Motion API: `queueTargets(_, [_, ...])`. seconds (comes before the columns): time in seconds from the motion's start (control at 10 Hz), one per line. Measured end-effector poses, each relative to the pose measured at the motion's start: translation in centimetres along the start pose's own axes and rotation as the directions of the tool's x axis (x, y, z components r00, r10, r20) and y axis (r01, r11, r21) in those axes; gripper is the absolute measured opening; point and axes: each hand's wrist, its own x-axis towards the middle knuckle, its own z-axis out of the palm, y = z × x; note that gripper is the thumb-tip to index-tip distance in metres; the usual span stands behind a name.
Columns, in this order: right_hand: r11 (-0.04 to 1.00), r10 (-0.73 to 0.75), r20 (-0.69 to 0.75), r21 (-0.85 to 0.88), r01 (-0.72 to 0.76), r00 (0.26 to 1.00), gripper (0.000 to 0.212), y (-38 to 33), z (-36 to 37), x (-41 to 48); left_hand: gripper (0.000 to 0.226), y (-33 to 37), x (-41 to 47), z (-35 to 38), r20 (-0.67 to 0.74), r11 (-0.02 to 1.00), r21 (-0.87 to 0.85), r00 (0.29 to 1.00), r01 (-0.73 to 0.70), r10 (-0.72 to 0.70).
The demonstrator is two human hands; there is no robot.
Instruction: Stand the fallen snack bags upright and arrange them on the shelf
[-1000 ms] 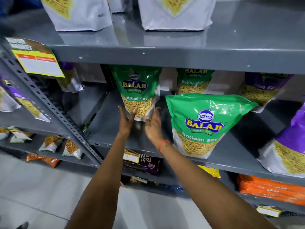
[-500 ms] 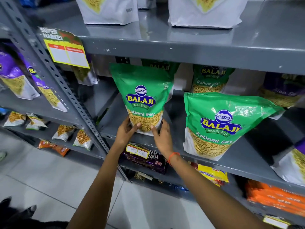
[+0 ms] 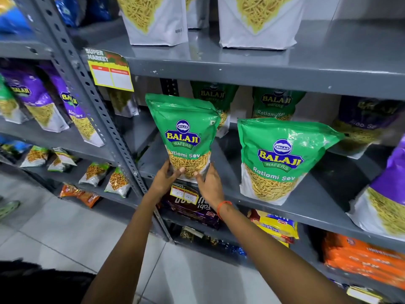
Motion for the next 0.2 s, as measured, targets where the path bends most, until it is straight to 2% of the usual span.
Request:
queueTargets(0.1, [0.989,-0.022,0.066,-0.141,0.032,0.998,0.058,-1.1,-1.7,-1.3,0.044,1.2,-1.0,0.5,-0.048,0.938,0.346,0.999,0.021,-0.004])
queueTargets(0.2, [0.976,0.005,0.161,-0.217,0.03,0.987,0.037,-4.5,-6.0,-2.4,0.028,5.9,-2.6,1.9,-0.175,0.809,0.569,0.983,0.146,-0.054])
